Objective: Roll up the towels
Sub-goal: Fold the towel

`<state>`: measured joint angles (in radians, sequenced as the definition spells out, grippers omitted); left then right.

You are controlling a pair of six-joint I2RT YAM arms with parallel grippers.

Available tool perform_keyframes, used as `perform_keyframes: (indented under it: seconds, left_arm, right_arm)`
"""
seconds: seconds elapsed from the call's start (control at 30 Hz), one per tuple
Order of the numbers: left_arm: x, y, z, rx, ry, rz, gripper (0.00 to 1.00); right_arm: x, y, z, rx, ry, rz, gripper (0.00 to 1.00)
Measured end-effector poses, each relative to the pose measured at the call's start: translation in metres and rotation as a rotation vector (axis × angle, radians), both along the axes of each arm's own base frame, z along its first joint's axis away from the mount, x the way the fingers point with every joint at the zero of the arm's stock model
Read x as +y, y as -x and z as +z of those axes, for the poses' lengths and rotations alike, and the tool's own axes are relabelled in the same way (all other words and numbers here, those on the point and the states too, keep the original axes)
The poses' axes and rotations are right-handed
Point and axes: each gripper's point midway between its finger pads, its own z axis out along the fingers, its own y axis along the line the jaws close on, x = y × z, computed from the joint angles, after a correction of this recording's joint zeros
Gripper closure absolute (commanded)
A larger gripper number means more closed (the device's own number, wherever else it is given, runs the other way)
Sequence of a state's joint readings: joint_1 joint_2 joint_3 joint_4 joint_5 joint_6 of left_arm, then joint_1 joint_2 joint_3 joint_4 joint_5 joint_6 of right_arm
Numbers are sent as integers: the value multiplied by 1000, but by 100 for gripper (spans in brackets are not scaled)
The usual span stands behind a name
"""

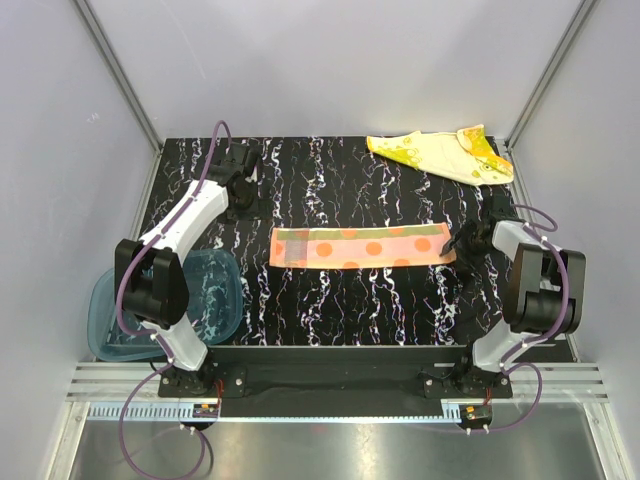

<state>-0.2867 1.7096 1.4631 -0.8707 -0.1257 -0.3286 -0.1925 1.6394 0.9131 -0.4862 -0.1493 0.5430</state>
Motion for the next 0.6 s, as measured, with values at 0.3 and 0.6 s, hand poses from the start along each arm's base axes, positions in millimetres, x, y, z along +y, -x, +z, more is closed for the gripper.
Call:
perform_keyframes:
  seconds: [0.3,0.6]
  left_arm:
    - [0,0,0,0,0,0,12]
    - [-2,6,4,-4,10,-7,12]
  right_arm:
    - [-4,-15,-6,-23,-8,-18,94]
    - [-48,-1,7,51,226,-100,100]
